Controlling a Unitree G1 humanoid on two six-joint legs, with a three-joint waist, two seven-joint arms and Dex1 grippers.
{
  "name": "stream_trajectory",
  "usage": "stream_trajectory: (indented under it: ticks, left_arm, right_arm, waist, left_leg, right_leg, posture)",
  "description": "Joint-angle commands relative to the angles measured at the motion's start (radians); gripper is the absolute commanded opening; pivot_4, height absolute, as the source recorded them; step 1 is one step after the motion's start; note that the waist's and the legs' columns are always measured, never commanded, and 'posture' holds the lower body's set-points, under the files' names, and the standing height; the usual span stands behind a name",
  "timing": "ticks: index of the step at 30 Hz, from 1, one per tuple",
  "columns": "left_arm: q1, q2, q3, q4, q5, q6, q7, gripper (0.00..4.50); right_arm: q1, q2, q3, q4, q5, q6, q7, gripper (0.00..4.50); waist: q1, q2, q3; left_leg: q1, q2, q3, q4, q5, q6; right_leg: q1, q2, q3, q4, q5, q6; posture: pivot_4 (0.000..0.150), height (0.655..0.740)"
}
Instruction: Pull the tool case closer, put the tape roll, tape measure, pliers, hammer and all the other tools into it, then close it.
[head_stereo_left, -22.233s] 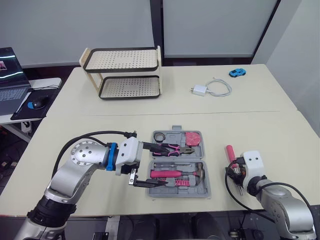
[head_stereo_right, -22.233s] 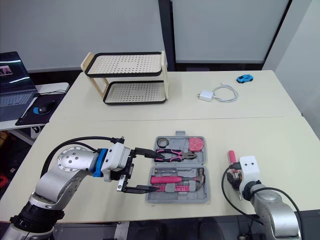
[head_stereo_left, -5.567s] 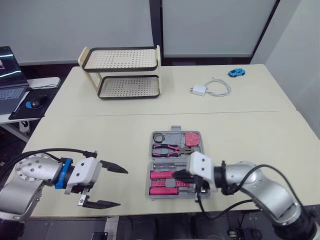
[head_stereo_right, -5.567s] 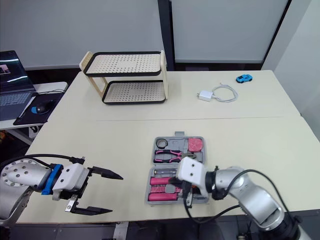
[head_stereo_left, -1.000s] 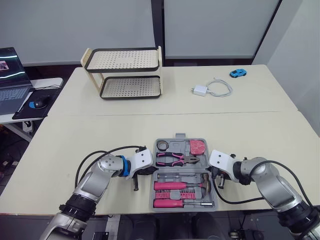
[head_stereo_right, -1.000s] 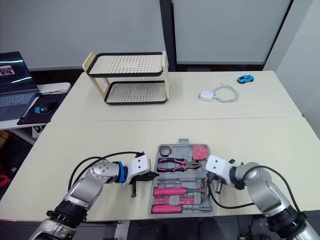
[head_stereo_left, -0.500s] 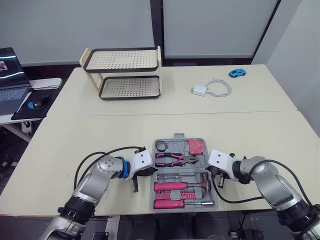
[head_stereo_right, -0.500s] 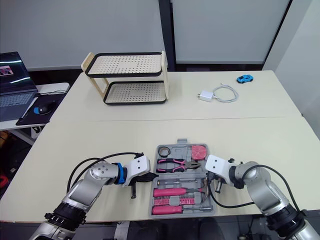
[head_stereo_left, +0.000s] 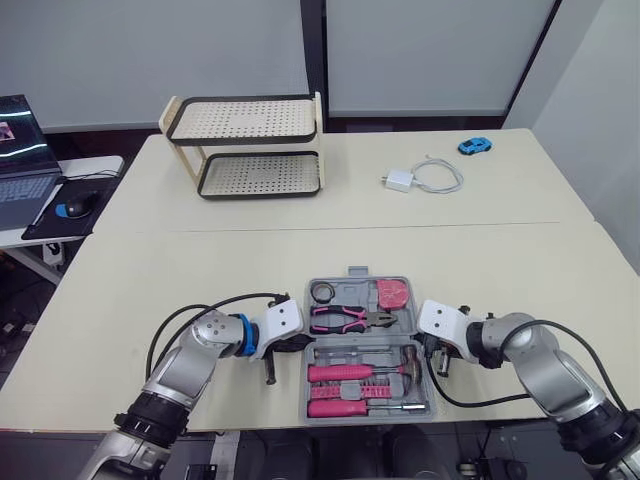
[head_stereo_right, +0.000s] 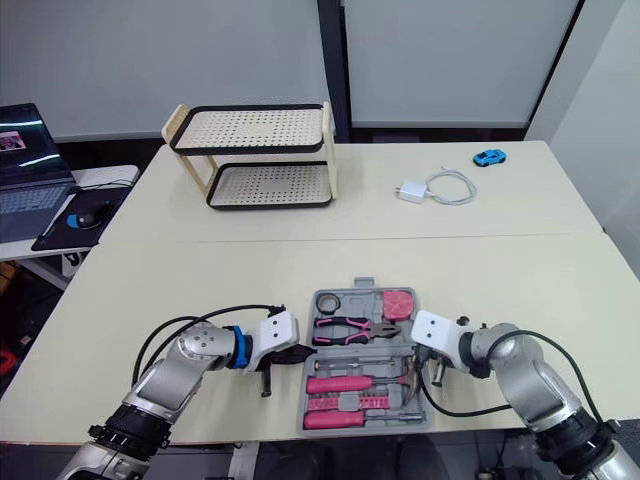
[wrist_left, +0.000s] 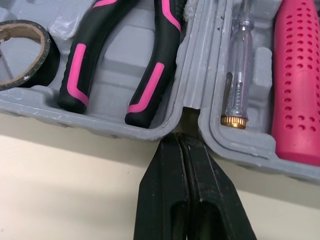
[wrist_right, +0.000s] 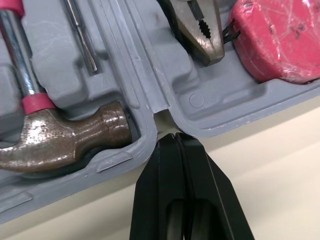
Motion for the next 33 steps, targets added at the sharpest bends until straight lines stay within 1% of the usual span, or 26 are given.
stream_trajectory:
  ticks: [1, 4, 6, 8, 10, 11, 13, 14, 16, 19, 22, 23, 24, 29, 33]
  left_arm:
    - [0.016, 0.057, 0.049, 0.046, 0.000, -0.032, 0.026, 0.02]
    - [0.055, 0.115, 0.121, 0.043, -0.042, -0.072, 0.033, 0.02]
    - [0.095, 0.160, 0.172, 0.014, -0.083, -0.102, 0.013, 0.02]
    - [0.125, 0.182, 0.204, -0.021, -0.125, -0.120, -0.008, 0.02]
    - [0.172, 0.205, 0.246, -0.096, -0.192, -0.120, -0.047, 0.02]
    - [0.190, 0.212, 0.259, -0.128, -0.212, -0.119, -0.058, 0.00]
    - [0.227, 0.221, 0.268, -0.190, -0.236, -0.130, -0.072, 0.00]
    - [0.236, 0.223, 0.268, -0.208, -0.241, -0.131, -0.074, 0.00]
    - [0.278, 0.214, 0.263, -0.329, -0.311, -0.088, -0.093, 0.00]
    - [0.313, 0.207, 0.217, -0.457, -0.362, -0.045, -0.113, 0.00]
    - [0.313, 0.190, 0.141, -0.502, -0.349, -0.042, -0.122, 0.00]
    - [0.307, 0.184, 0.110, -0.504, -0.333, -0.050, -0.127, 0.00]
    - [0.301, 0.178, 0.077, -0.499, -0.313, -0.059, -0.130, 0.00]
    - [0.248, 0.107, -0.046, -0.422, -0.235, -0.101, -0.107, 0.00]
    - [0.204, 0.046, -0.112, -0.349, -0.175, -0.133, -0.080, 0.00]
  right_arm:
    - [0.005, -0.040, -0.055, 0.014, 0.022, -0.049, -0.001, 0.00]
    - [0.018, -0.088, -0.126, 0.055, 0.058, -0.076, 0.010, 0.00]
    - [0.025, -0.124, -0.180, 0.088, 0.091, -0.105, 0.024, 0.00]
    - [0.022, -0.131, -0.226, 0.110, 0.134, -0.107, 0.032, 0.00]
    - [0.003, -0.115, -0.301, 0.130, 0.215, -0.053, 0.044, 0.00]
    - [-0.009, -0.104, -0.331, 0.140, 0.249, -0.030, 0.044, 0.18]
    - [-0.032, -0.079, -0.392, 0.145, 0.348, 0.088, 0.055, 0.61]
    - [-0.039, -0.074, -0.405, 0.147, 0.378, 0.125, 0.061, 0.92]
    - [-0.094, -0.023, -0.485, 0.178, 0.479, 0.271, 0.020, 1.63]
    - [-0.164, 0.050, -0.582, 0.216, 0.600, 0.445, -0.043, 2.76]
    - [-0.187, 0.086, -0.618, 0.235, 0.658, 0.537, -0.084, 3.90]
    - [-0.190, 0.094, -0.622, 0.245, 0.674, 0.560, -0.091, 4.23]
    - [-0.190, 0.099, -0.624, 0.252, 0.687, 0.572, -0.097, 4.46]
    - [-0.200, 0.134, -0.637, 0.284, 0.723, 0.595, -0.151, 4.46]
    - [-0.188, 0.150, -0.639, 0.287, 0.756, 0.615, -0.171, 4.46]
  waist:
    - [-0.002, 0.000, 0.000]
    - [-0.004, 0.000, 0.000]
    - [-0.005, 0.000, 0.000]
    - [-0.003, 0.001, 0.001]
    - [-0.001, 0.000, 0.001]
    - [-0.001, 0.000, 0.001]
    - [0.001, 0.000, 0.001]
    - [0.002, 0.000, 0.001]
    - [0.001, 0.000, 0.001]
    - [0.001, 0.000, 0.001]
    - [0.002, 0.001, 0.001]
    - [0.002, 0.001, 0.001]
    - [0.002, 0.001, 0.001]
    - [0.001, 0.002, 0.001]
    - [0.000, 0.002, 0.001]
  left_leg:
    - [0.000, 0.000, 0.000, 0.000, 0.000, 0.000]
    - [0.000, 0.000, 0.000, 0.000, 0.000, 0.000]
    - [0.000, 0.001, 0.001, -0.001, 0.000, 0.000]
    - [0.000, 0.001, 0.000, -0.001, 0.000, 0.000]
    - [0.000, 0.001, 0.001, -0.001, 0.000, 0.000]
    - [-0.001, 0.001, 0.001, -0.001, 0.000, 0.000]
    - [-0.001, 0.000, 0.001, -0.001, 0.000, 0.000]
    - [-0.001, 0.001, 0.001, -0.001, 0.000, 0.000]
    - [-0.001, 0.001, 0.001, -0.001, 0.000, 0.000]
    - [-0.001, 0.001, 0.001, -0.001, 0.000, 0.000]
    - [-0.001, 0.001, 0.001, -0.002, 0.000, 0.000]
    - [-0.001, 0.001, 0.001, -0.002, 0.000, 0.000]
    - [-0.001, 0.001, 0.001, -0.002, 0.000, 0.000]
    - [-0.001, 0.000, 0.002, -0.002, 0.000, 0.001]
    - [-0.001, 0.000, 0.002, -0.001, 0.000, 0.001]
  right_leg:
    - [0.000, 0.000, 0.000, 0.000, 0.000, 0.000]
    - [0.000, 0.000, 0.000, 0.000, 0.000, 0.000]
    - [-0.001, 0.000, 0.001, 0.000, 0.000, 0.000]
    - [-0.001, 0.000, 0.000, -0.001, 0.000, 0.000]
    - [-0.001, 0.000, 0.000, -0.001, 0.000, 0.000]
    - [0.000, 0.000, 0.000, -0.002, 0.000, 0.000]
    - [0.000, -0.001, 0.001, -0.002, 0.000, 0.000]
    - [0.000, -0.001, 0.001, -0.002, 0.000, 0.000]
    - [0.000, -0.001, 0.001, -0.002, 0.000, 0.000]
    - [0.000, -0.001, 0.001, -0.003, 0.000, 0.000]
    - [0.000, -0.001, 0.001, -0.003, 0.000, 0.000]
    - [0.000, -0.001, 0.001, -0.003, 0.000, 0.000]
    - [0.000, -0.001, 0.001, -0.003, 0.000, 0.000]
    - [0.000, -0.001, 0.001, -0.003, 0.000, 0.000]
    - [0.000, 0.000, 0.001, -0.002, 0.000, 0.000]
  posture:
    - [0.150, 0.7400]
    - [0.150, 0.7400]
    - [0.150, 0.7400]
    - [0.150, 0.7400]
    - [0.150, 0.7400]
    - [0.150, 0.7400]
    - [0.150, 0.7400]
    - [0.150, 0.7400]
    - [0.150, 0.7400]
    - [0.150, 0.7400]
    - [0.150, 0.7400]
    - [0.150, 0.7400]
    - [0.150, 0.7400]
    - [0.150, 0.7400]
    - [0.150, 0.7400]
